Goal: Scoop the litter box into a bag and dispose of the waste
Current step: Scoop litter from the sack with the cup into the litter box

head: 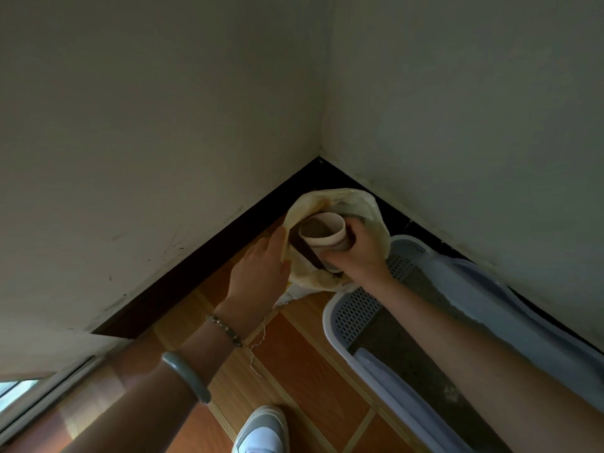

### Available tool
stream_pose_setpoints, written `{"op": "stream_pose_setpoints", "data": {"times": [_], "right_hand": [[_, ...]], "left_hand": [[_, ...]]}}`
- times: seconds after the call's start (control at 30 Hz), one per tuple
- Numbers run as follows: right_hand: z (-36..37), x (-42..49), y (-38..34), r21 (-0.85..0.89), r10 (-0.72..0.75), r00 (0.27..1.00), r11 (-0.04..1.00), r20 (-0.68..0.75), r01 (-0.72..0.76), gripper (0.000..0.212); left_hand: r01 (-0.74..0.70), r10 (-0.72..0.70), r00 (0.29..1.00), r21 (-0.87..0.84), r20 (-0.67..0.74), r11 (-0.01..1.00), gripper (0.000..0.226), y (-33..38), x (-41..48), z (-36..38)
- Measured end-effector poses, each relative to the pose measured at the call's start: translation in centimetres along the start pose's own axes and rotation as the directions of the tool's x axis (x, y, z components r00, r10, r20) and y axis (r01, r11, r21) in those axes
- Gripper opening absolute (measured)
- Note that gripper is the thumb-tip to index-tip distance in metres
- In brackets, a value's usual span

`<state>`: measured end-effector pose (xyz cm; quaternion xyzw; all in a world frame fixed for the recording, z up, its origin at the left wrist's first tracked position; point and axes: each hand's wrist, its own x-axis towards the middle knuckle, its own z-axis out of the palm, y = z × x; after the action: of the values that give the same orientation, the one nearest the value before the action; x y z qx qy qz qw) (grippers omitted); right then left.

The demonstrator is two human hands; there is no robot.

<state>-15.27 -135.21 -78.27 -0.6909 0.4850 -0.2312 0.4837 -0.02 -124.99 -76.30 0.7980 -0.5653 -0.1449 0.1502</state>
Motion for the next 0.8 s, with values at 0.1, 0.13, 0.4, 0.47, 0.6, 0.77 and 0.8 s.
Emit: {"op": "stream_pose_setpoints", "data": {"times": [0.1, 0.13, 0.4, 0.47, 0.6, 0.77, 0.8], "right_hand": [[-1.9, -1.6, -1.6, 0.081, -0.002, 1.000, 0.997, 0.003, 0.001, 0.055], [-2.6, -2.2, -2.2, 0.098, -0.008, 1.000, 0.995, 0.013, 0.007, 0.055], [-9.1, -6.5, -5.0, 0.112, -0.042, 0.999, 0.993, 0.018, 0.039, 0.067], [-11.4, -8.0, -4.9, 0.105, -0.065, 0.998, 0.992, -0.019, 0.066, 0.063], [-15.4, -11.0, -3.1, 0.008, -0.026, 0.994, 1.000, -0.111, 0.027, 0.065], [-17.9, -14.5, -0.6, -0.188, 0.050, 0.989, 0.979, -0.136, -0.076, 0.070], [-18.1, -15.1, -0.2, -0.227, 0.055, 0.987, 0.970, -0.150, -0.088, 0.070]], "left_hand": [[-0.009, 0.008, 0.999, 0.044, 0.040, 0.999, 0.054, 0.5, 0.0, -0.8], [-0.013, 0.009, 0.998, 0.064, 0.059, 0.998, 0.056, 0.7, 0.0, -1.2], [-0.055, 0.042, 0.993, 0.129, 0.107, 0.990, 0.065, 3.3, 0.0, -2.9], [-0.060, 0.047, 0.994, 0.129, 0.102, 0.990, 0.064, 3.7, -0.1, -2.7], [-0.055, 0.049, 0.998, 0.143, 0.048, 0.988, 0.068, 3.9, 0.0, -1.7], [-0.101, 0.108, 0.994, 0.196, -0.027, 0.975, 0.074, 4.8, 0.4, 0.2], [-0.129, 0.143, 0.989, 0.227, -0.046, 0.965, 0.075, 4.9, 0.4, 0.6]]}}
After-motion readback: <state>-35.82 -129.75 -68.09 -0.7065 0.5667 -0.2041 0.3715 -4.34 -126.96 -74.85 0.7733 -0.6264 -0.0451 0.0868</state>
